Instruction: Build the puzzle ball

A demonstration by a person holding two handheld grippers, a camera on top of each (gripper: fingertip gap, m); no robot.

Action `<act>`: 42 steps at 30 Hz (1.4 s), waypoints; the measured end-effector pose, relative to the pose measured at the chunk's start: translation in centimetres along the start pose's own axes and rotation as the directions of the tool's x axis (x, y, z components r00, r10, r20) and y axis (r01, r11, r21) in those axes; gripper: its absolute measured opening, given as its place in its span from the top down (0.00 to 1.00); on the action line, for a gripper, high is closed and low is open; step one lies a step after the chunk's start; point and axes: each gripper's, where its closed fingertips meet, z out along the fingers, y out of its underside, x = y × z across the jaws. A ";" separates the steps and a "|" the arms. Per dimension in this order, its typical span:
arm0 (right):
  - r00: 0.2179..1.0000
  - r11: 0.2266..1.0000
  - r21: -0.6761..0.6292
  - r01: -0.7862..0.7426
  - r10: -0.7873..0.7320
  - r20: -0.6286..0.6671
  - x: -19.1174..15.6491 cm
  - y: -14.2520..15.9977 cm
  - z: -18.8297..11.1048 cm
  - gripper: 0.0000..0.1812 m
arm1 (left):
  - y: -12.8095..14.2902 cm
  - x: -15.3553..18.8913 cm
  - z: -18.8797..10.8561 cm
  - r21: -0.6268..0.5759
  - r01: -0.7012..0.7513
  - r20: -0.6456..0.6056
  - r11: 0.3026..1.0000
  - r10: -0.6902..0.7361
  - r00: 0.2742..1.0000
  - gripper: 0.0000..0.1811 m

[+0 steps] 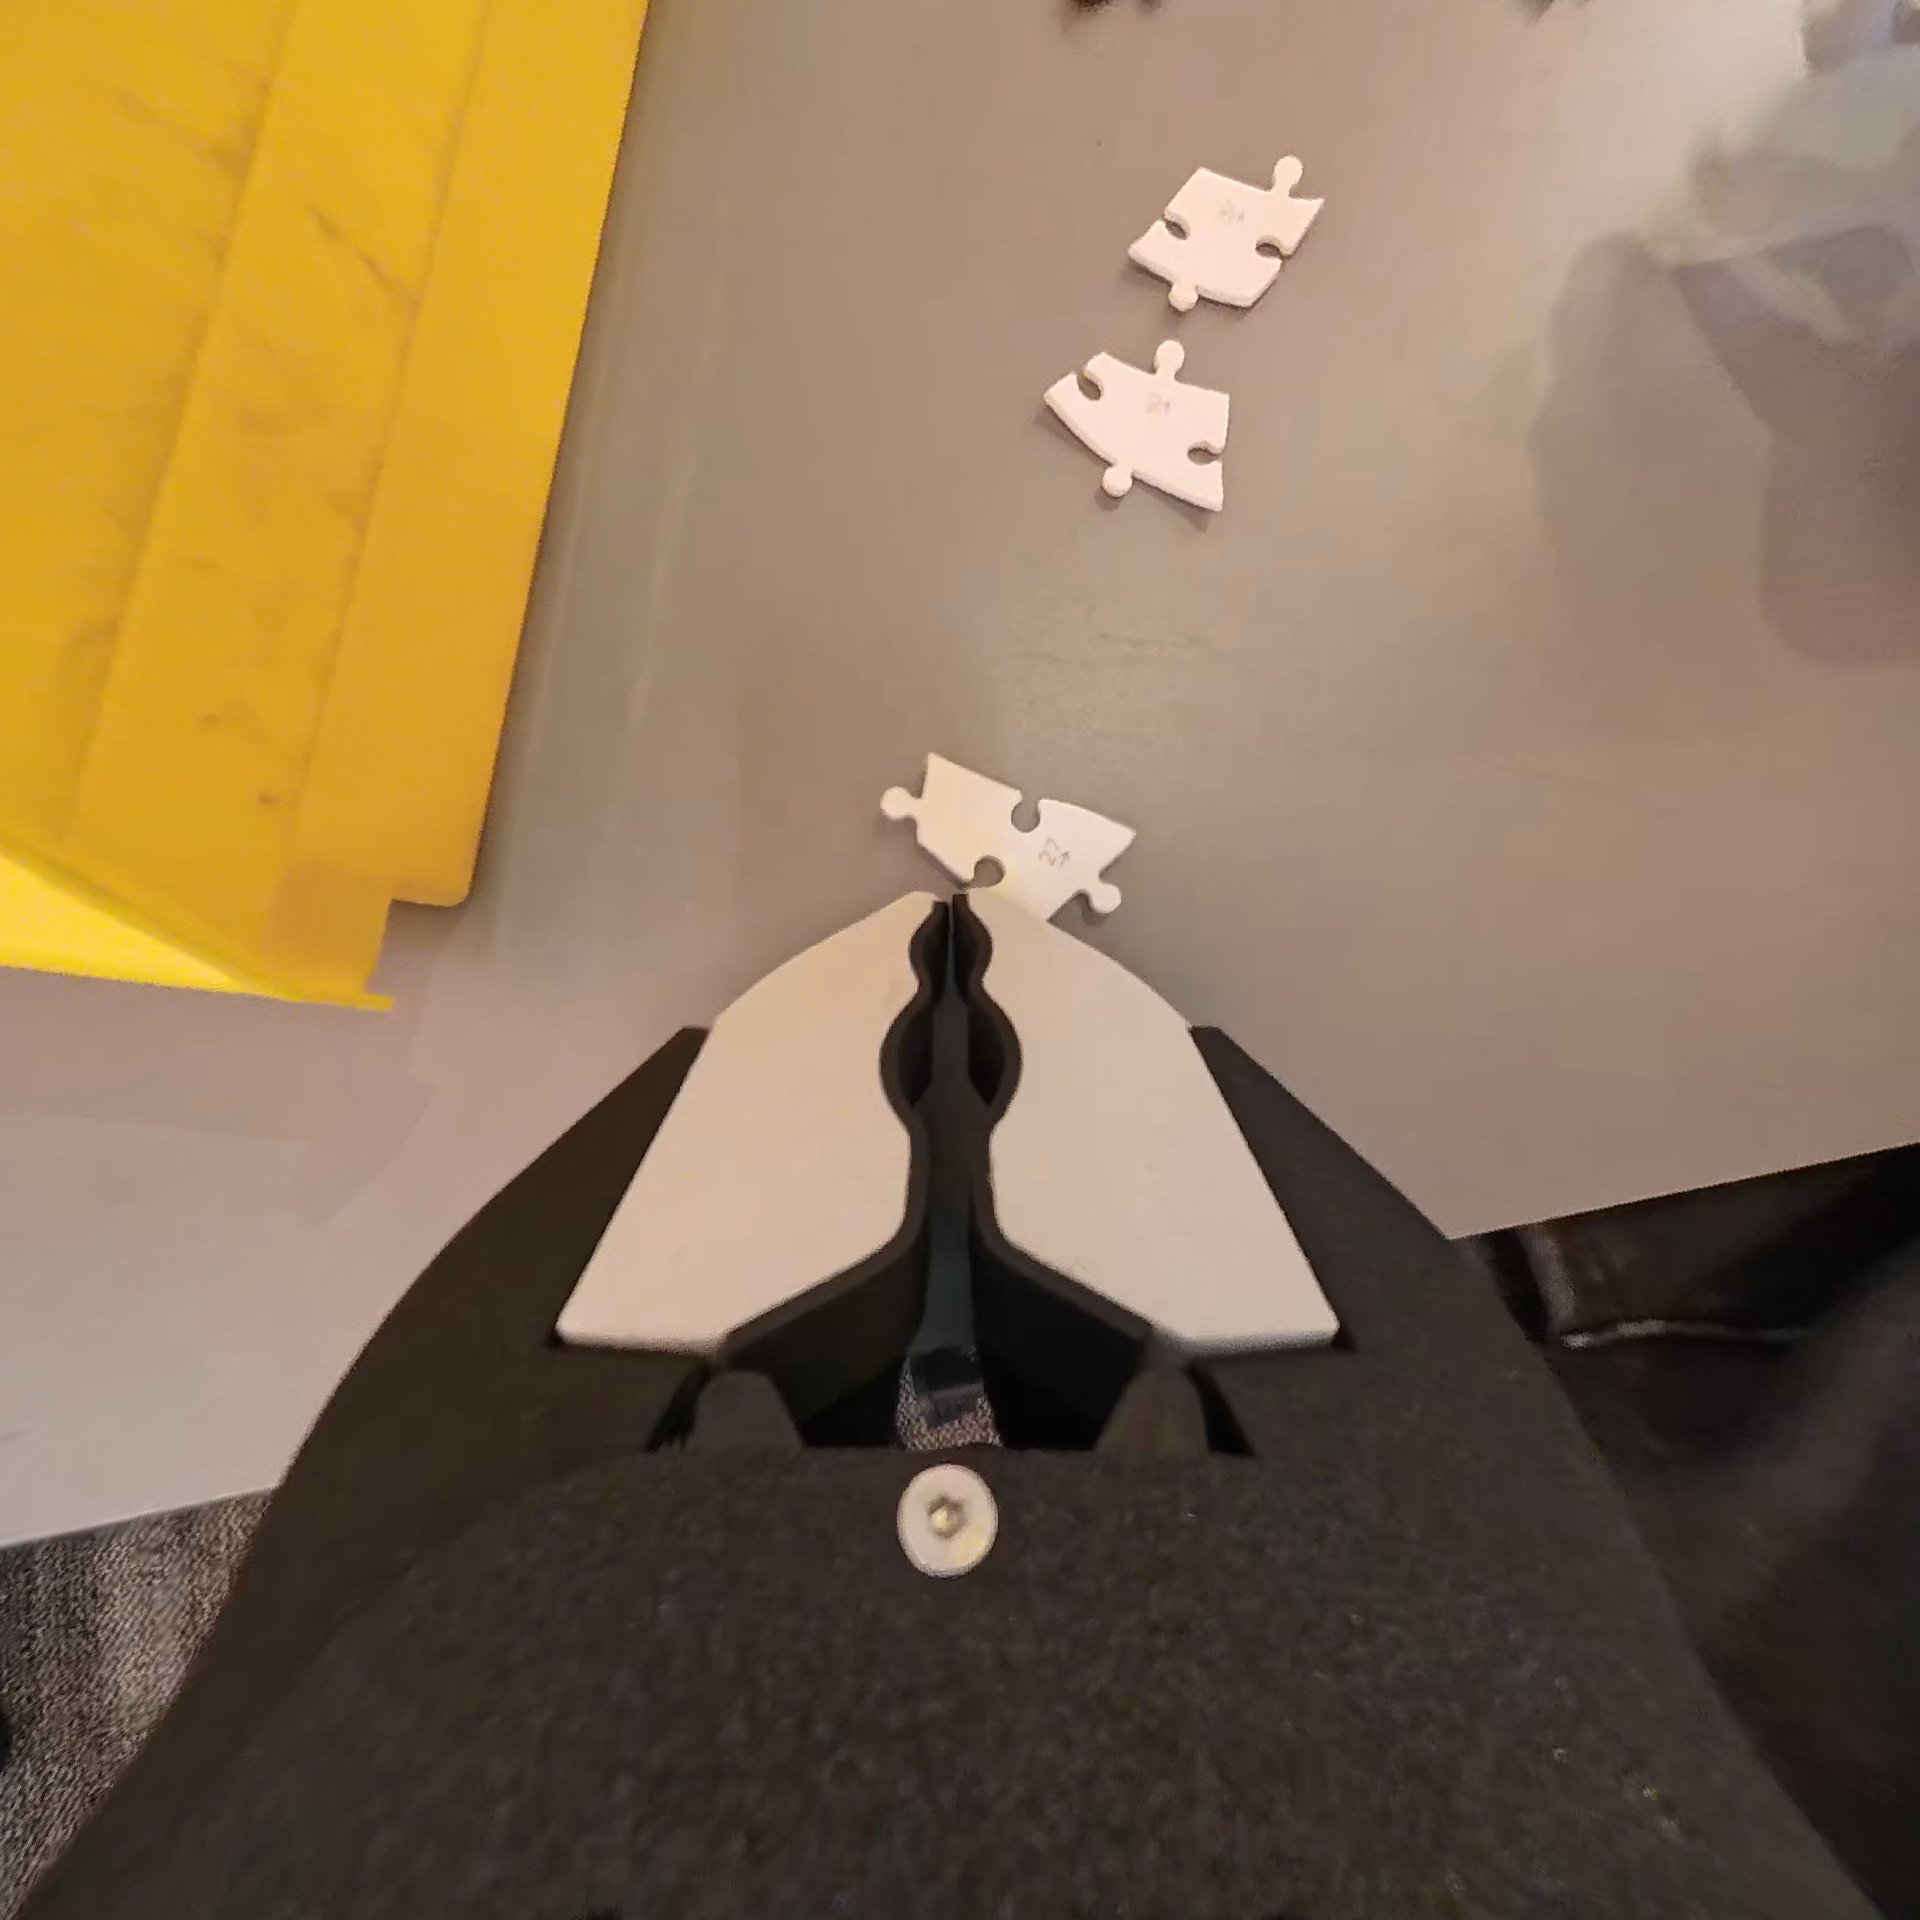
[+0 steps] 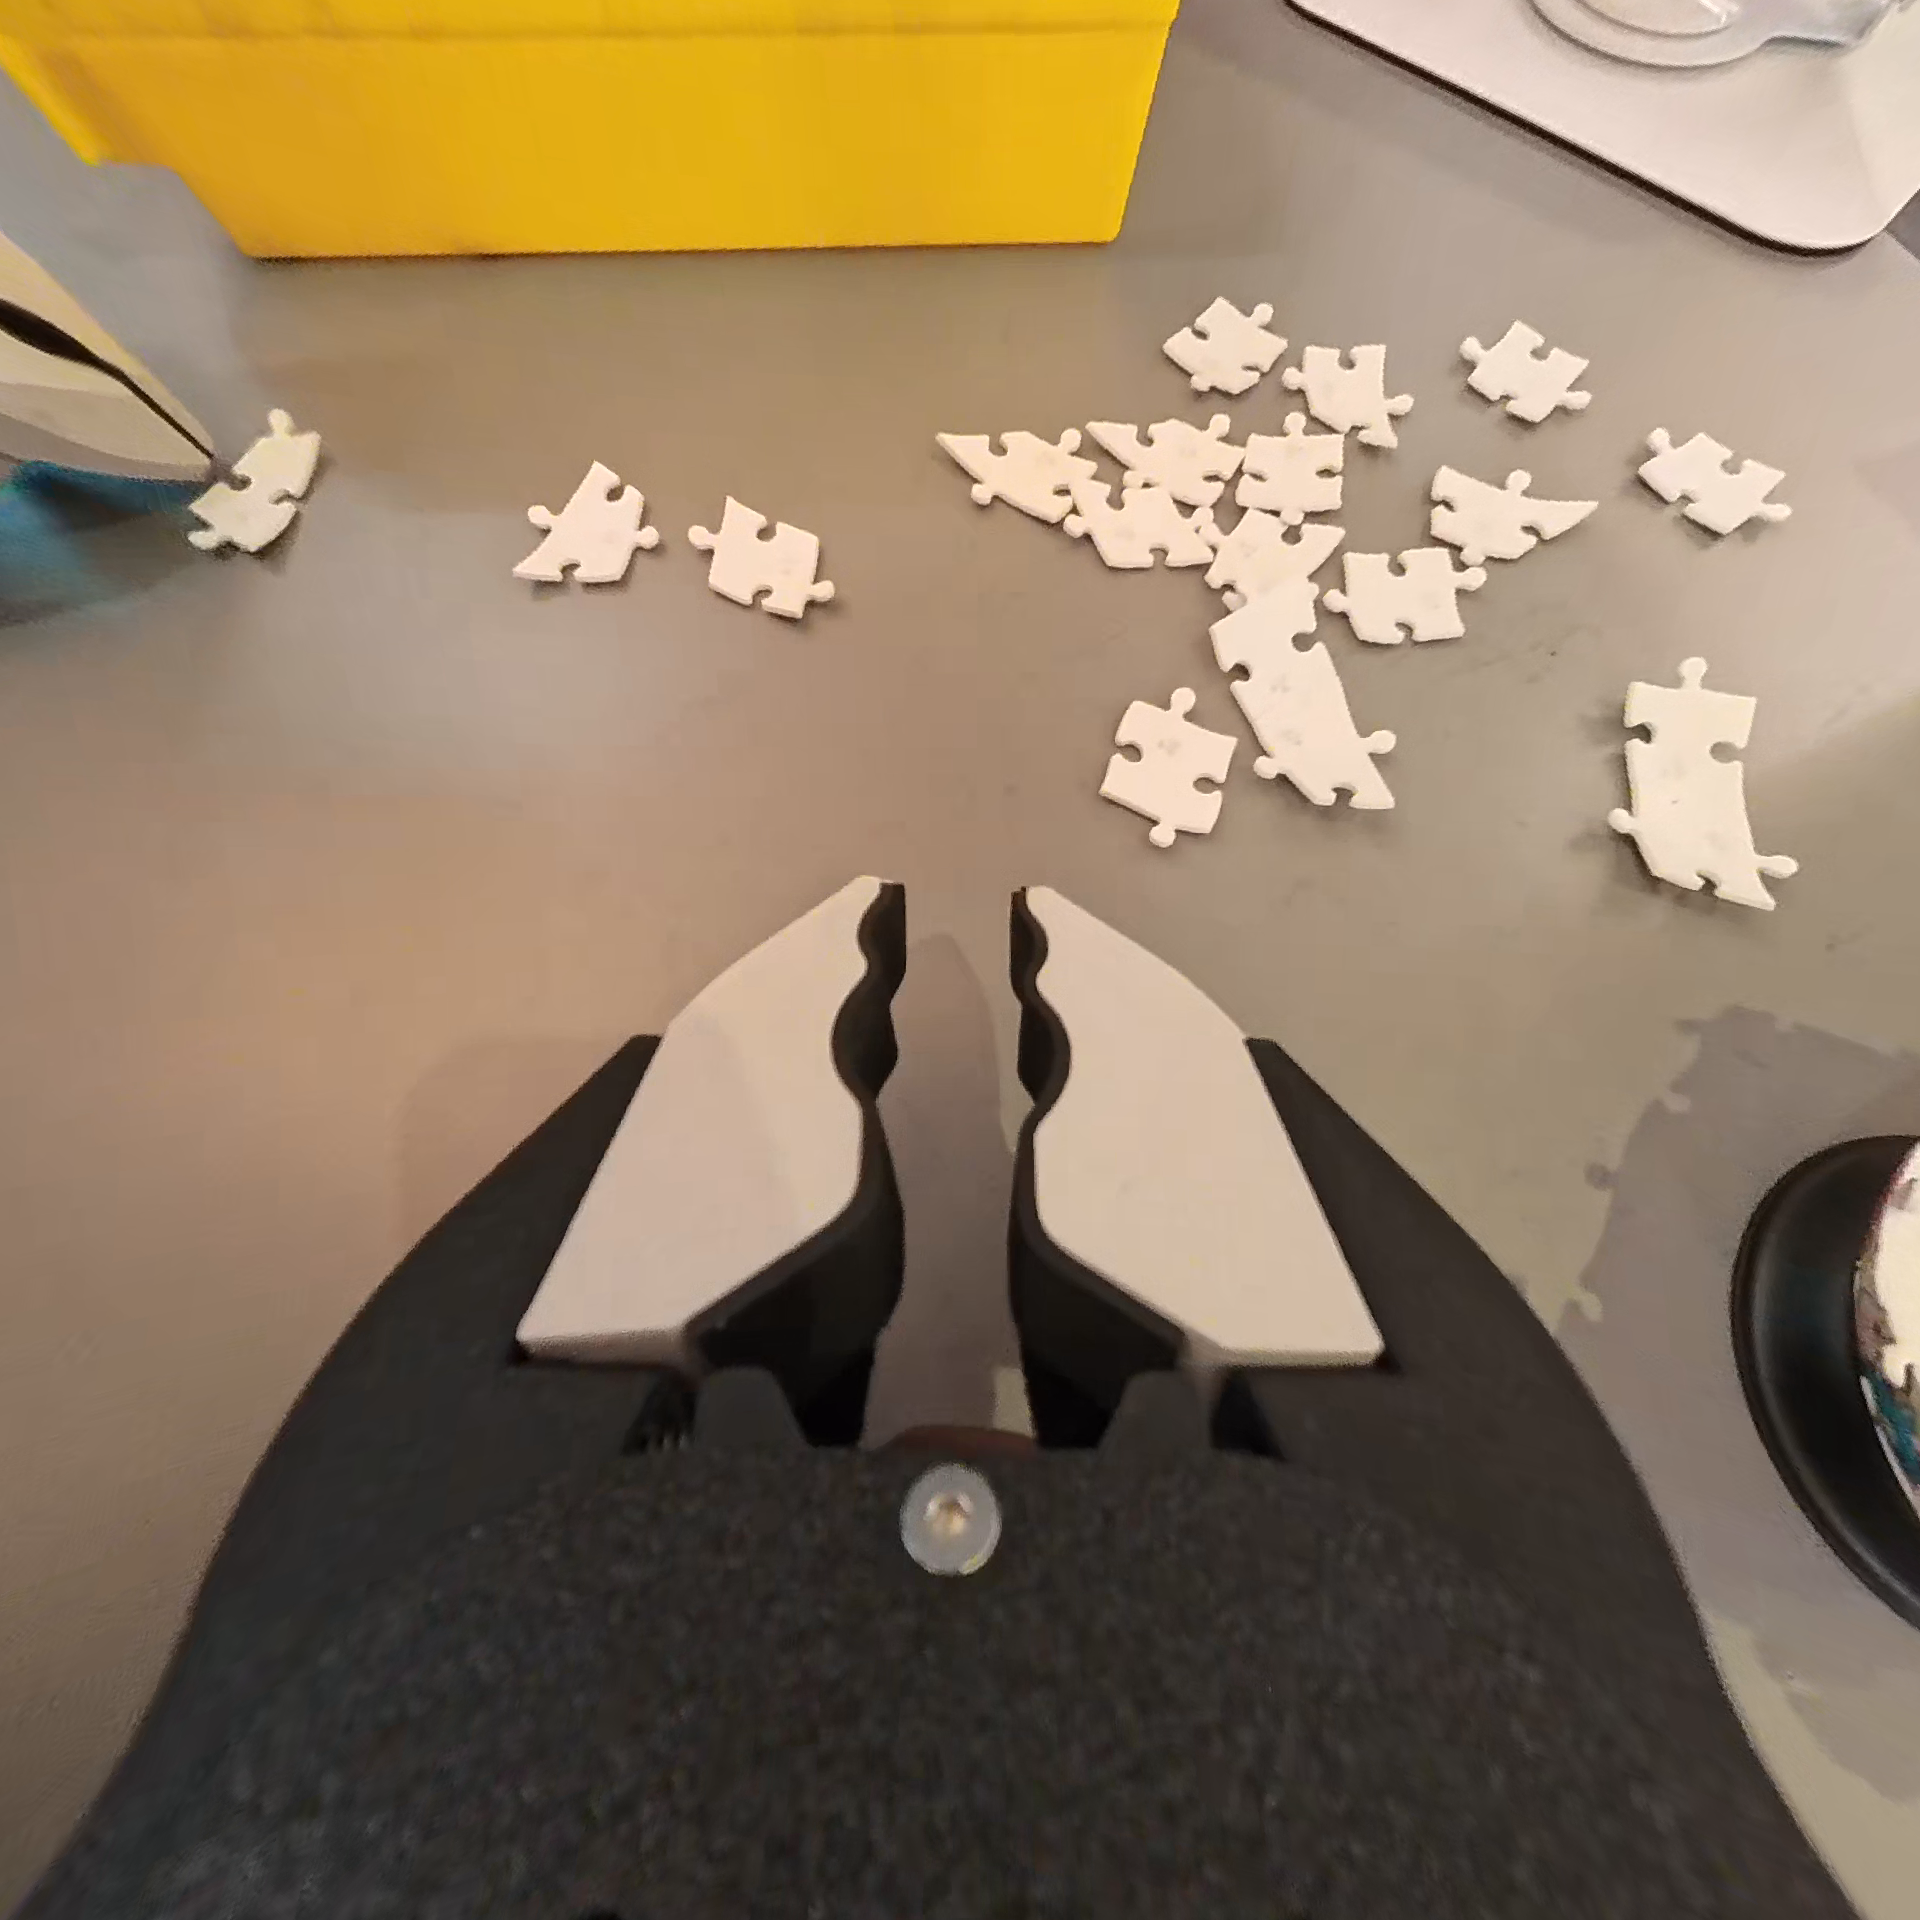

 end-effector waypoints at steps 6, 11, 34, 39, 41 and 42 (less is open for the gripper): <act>1.000 0.998 0.058 -0.023 0.023 -0.006 0.0 -0.3 -0.1 0.90 | -1.0 -0.3 -0.7 0.065 0.020 0.008 0.998 -0.021 1.000 0.97; 1.000 0.995 0.095 -0.005 0.005 0.000 -0.7 -0.5 -0.2 0.90 | -1.1 -0.3 -0.9 0.087 0.055 -0.013 0.995 -0.054 0.998 0.96; 0.994 0.983 0.155 0.099 -0.104 0.030 -3.0 -2.5 1.3 0.90 | -0.1 1.2 0.2 0.035 0.047 -0.094 0.998 -0.043 0.995 1.00; 0.994 0.984 0.149 0.095 -0.101 0.038 -3.0 -2.4 1.4 0.90 | -0.1 1.3 0.2 0.038 0.054 -0.106 0.998 -0.050 0.993 1.00; 0.994 0.985 0.142 0.098 -0.105 0.037 -3.1 -2.3 1.5 0.90 | -0.2 1.4 0.2 0.038 0.053 -0.108 0.998 -0.048 0.993 1.00; 0.994 0.986 0.136 0.100 -0.106 0.038 -3.1 -2.3 1.5 0.90 | -0.2 1.4 0.2 0.038 0.051 -0.108 0.998 -0.047 0.993 1.00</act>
